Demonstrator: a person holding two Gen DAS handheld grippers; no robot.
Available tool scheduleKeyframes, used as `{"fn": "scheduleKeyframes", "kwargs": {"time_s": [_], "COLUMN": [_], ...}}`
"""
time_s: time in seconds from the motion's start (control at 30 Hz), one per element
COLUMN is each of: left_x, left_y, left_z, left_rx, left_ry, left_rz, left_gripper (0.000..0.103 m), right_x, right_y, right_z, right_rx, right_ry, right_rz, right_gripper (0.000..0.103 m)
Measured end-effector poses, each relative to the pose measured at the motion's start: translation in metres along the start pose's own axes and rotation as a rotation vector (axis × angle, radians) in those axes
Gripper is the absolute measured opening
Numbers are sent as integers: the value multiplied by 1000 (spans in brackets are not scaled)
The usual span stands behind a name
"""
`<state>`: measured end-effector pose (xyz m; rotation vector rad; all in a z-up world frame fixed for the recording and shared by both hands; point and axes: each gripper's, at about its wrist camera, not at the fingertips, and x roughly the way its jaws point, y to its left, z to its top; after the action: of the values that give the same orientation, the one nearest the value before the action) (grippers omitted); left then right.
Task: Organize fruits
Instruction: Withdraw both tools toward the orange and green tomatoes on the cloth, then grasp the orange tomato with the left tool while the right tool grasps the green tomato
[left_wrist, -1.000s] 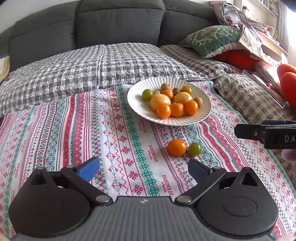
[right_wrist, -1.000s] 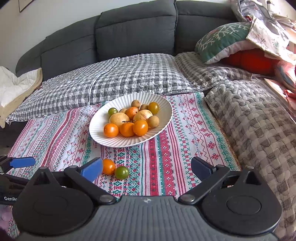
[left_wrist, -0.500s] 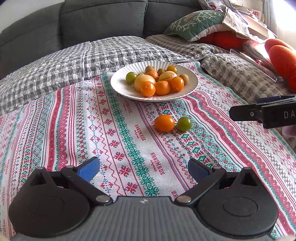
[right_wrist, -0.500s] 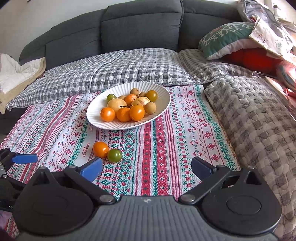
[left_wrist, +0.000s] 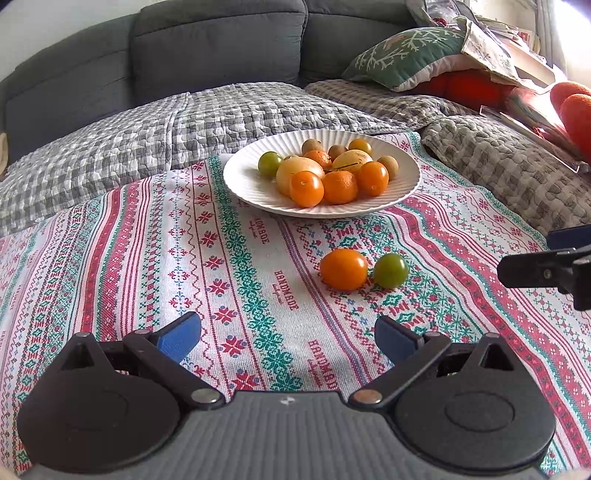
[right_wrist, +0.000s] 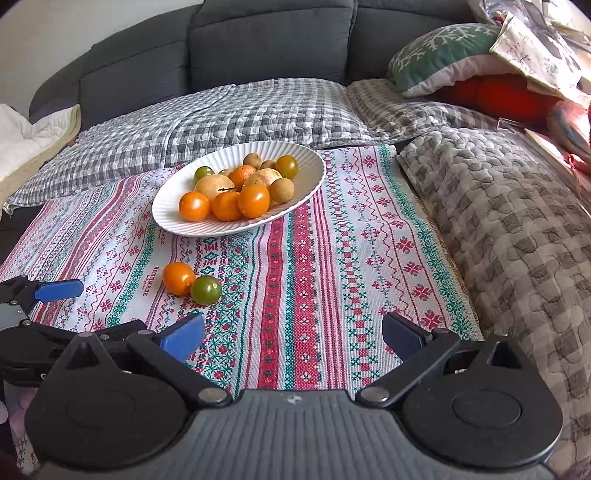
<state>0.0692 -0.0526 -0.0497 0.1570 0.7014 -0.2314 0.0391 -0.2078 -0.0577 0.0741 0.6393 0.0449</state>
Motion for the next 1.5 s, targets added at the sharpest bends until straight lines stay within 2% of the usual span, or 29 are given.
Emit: {"fn": "scheduleKeyframes", "kwargs": {"time_s": [0.23, 0.43, 0.63, 0.73, 0.83, 1.2, 1.5], "left_x": [24, 33, 38, 39, 37, 22, 7], "left_y": [-6, -14, -19, -20, -23, -16, 6], "left_z": [6, 11, 15, 17, 16, 10, -1], "left_rx": [-4, 0, -10, -8, 15, 64, 49], "left_ry": [15, -13, -26, -32, -36, 12, 59], "left_rz": [6, -42, -74, -88, -96, -82, -80], "left_gripper": [78, 68, 54, 43, 27, 25, 25], "right_x": [4, 16, 23, 25, 26, 32, 49], "right_y": [-2, -3, -2, -1, 1, 8, 33], "right_z": [-2, -7, -8, -8, -8, -7, -6], "right_rx": [-7, -22, -36, -42, -48, -53, -108], "right_ry": [10, 39, 54, 56, 55, 49, 47], "right_rz": [8, 17, 23, 25, 29, 50, 94], "right_gripper": [102, 102, 102, 102, 102, 101, 96]}}
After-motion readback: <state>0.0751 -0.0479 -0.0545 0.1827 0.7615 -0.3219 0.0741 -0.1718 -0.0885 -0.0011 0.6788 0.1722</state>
